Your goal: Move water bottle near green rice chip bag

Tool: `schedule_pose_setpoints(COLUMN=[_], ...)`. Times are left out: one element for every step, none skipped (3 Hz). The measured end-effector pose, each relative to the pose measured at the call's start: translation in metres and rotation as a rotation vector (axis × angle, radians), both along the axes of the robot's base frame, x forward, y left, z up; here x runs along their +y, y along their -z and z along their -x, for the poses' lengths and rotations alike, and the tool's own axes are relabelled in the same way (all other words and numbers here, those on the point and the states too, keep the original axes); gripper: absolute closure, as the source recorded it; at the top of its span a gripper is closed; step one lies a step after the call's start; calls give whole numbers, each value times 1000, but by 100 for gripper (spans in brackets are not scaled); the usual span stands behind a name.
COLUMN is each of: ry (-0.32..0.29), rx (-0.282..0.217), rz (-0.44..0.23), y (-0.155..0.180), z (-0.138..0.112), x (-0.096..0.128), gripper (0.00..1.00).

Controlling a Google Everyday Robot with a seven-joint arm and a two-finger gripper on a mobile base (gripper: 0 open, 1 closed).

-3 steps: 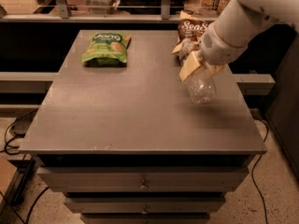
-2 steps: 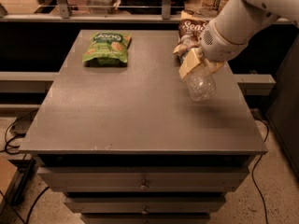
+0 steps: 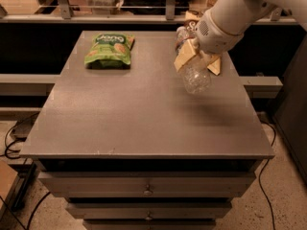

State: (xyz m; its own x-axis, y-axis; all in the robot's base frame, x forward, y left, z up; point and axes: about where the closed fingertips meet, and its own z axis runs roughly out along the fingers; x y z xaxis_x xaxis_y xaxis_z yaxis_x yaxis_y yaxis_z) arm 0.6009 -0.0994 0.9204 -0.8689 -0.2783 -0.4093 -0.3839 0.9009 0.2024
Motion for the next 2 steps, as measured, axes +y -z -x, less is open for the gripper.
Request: schedule_pose_setpoints(ry=[-72,-164], rx=[-41,-72], rz=[-20,-38], y=[-18,-33], z=[-26,-59], x=[38,88], gripper=[100,100])
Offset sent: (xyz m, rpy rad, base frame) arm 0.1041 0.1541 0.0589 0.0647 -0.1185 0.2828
